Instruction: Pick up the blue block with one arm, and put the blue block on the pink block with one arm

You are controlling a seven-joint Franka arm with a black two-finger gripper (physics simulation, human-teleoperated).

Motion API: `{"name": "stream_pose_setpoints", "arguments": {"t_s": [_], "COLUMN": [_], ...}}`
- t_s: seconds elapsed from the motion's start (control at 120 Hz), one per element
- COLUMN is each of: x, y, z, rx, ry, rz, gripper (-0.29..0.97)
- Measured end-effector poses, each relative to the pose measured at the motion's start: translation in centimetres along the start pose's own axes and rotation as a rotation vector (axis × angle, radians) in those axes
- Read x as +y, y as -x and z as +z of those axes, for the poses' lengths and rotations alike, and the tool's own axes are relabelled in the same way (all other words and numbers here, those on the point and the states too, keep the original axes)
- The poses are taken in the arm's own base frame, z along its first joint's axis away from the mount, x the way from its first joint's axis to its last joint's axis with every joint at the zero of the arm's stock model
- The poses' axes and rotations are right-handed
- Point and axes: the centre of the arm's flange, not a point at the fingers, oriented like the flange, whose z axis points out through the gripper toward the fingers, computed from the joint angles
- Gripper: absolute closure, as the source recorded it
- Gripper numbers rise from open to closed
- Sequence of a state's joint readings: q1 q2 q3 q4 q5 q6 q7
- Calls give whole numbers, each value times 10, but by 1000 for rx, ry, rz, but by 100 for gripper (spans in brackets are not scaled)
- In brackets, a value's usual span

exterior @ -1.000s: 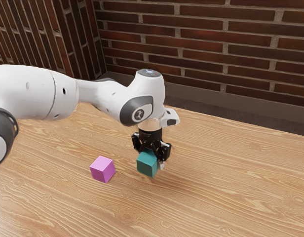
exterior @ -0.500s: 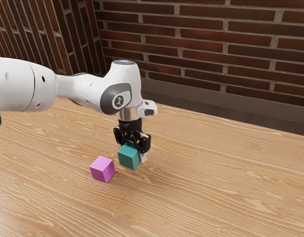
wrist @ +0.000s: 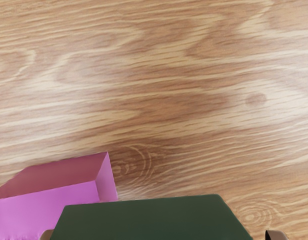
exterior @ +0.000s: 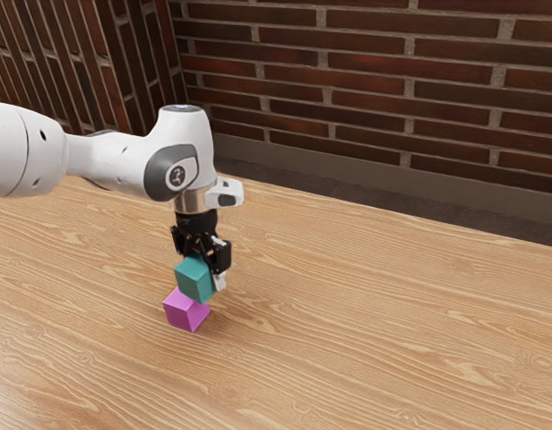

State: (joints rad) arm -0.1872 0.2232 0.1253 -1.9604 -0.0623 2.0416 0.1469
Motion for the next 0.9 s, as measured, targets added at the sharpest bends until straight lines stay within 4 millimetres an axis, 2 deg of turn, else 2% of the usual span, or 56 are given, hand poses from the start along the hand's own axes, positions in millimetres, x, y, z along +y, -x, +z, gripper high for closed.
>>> {"name": "stream_pose_setpoints", "arguments": {"t_s": [0.317, 0.558, 0.708, 0.9], "x": [-21, -19, -3, -8], "y": [11, 20, 13, 15], "z": [1, 1, 4, 2], "rx": [-7, -11, -19, -23], "ry": [1, 2, 0, 1], "rz": [60, 84, 113, 88], "gripper": [36, 31, 28, 30]}}
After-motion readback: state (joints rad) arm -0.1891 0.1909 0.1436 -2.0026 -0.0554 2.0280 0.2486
